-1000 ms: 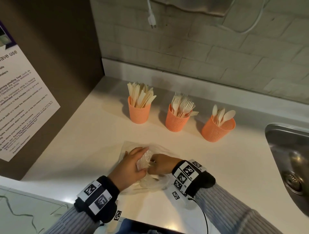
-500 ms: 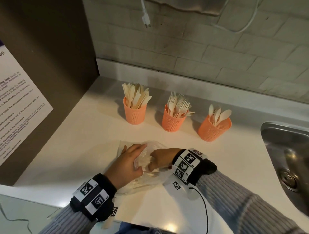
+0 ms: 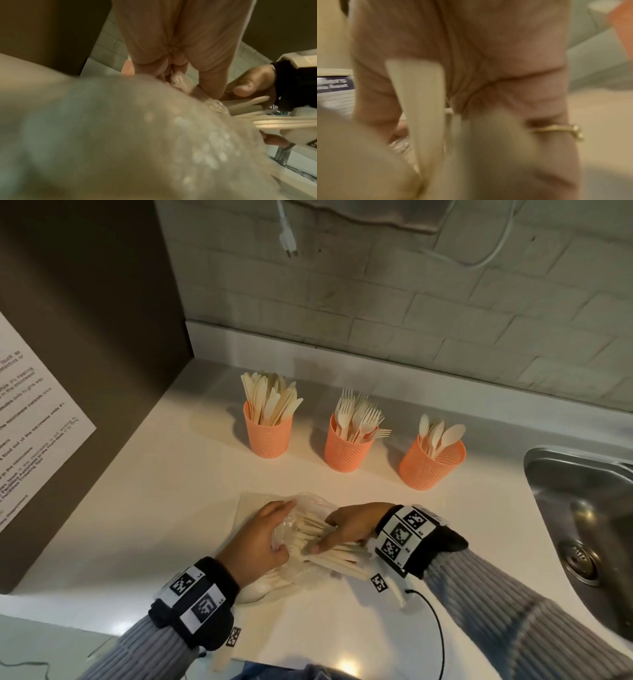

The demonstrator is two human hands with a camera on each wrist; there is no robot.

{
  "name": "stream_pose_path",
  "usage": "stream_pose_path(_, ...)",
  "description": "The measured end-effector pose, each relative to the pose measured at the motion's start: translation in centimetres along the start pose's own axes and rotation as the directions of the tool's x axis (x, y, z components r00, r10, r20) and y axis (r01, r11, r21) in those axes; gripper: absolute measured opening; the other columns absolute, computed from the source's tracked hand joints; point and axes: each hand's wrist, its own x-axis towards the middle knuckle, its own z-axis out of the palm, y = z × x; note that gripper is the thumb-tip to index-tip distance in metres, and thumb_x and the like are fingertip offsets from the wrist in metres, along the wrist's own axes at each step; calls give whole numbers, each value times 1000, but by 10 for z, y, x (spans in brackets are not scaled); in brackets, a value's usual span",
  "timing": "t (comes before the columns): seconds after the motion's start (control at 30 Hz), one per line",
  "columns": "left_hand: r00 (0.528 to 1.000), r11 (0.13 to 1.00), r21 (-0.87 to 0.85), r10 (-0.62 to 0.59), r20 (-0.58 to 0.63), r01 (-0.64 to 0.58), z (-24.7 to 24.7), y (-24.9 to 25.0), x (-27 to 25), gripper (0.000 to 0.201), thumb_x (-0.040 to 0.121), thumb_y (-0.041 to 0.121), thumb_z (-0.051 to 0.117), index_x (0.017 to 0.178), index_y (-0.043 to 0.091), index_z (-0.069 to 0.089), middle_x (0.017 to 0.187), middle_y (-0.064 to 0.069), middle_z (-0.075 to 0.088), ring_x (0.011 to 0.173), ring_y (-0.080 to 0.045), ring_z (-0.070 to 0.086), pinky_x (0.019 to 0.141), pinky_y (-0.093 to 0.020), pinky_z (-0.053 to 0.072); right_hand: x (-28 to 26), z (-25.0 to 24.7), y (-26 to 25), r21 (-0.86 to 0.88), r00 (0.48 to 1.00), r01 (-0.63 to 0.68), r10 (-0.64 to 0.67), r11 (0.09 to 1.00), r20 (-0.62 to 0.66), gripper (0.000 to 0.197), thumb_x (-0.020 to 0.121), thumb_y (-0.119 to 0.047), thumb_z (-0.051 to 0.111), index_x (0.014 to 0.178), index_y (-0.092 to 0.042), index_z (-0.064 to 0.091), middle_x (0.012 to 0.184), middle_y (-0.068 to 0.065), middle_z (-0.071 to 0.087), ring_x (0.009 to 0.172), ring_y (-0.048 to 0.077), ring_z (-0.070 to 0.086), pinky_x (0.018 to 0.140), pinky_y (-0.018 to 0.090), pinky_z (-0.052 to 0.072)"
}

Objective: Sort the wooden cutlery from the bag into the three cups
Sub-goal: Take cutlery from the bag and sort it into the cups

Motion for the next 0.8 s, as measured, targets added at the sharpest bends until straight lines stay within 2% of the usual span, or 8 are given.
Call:
stream_pose_path(0.1,1000,1000,-4,0,5,0,1,-2,0,75,64,16,52,137,17,35,131,10,34,127,-7,35,101,-4,20,16,8,2,155,998,-37,28,987,56,30,78,-38,70,96,-15,63,87,0,67,87,21,64,73,22,53)
stream_pose_path(0.23,1000,1000,10,8,-5,-8,0,-5,0,74,64,17,52,137,17,36,132,11,35,127,-7,36,103,-10,22,29,14,5,50,1000,4,-3,999,-17,25,76,-32,70,94,-17,62,90,1,65,92,23,62,83,29,51)
stream_pose_path(0.37,999,1000,26,-14,-50,15,-5,-11,1,73,69,10,57,137,22,35,132,15,34,127,-4,34,104,-15,25,1,5,9,-6,990,96,-96,995,-99,12,83,-25,63,91,-16,60,71,-5,61,59,5,59,54,10,47)
stream_pose_path(0.47,997,1000,23,-14,-80,16,-9,-13,3,73,71,-1,59,136,24,36,133,15,34,125,0,34,101,-5,22,-28,-1,23,-68,978,150,-158,986,-137,26,82,-26,64,104,-12,61,87,-2,64,77,12,60,77,22,49)
stream_pose_path(0.53,997,999,26,-19,-79,22,-10,-12,7,73,71,-4,58,136,22,36,134,13,35,124,0,34,98,-1,21,-48,-2,35,18,970,208,-204,978,-130,25,79,-28,66,102,-20,60,83,-13,63,75,5,58,74,19,47)
stream_pose_path(0.63,996,996,67,-52,-65,57,-11,-10,11,75,71,-3,58,137,22,34,135,10,34,126,-4,34,99,-9,21,-77,0,45,242,951,300,-270,923,-150,13,81,-22,64,92,-23,57,66,-17,63,63,0,57,60,12,44)
stream_pose_path(0.7,998,995,79,-58,-19,59,-13,-8,12,75,72,-1,59,135,30,34,136,10,33,130,-9,35,100,-12,23,-90,1,51,369,922,380,-316,848,-222,10,87,-11,57,90,-20,54,62,-11,61,52,2,53,50,13,43)
stream_pose_path(0.8,998,995,95,-46,39,42,-19,-2,11,75,72,12,69,117,62,36,136,11,31,124,-8,39,99,-18,31,-95,6,57,456,865,492,-358,742,-351,3,87,-16,53,85,-19,52,63,-4,60,46,8,48,46,18,40)
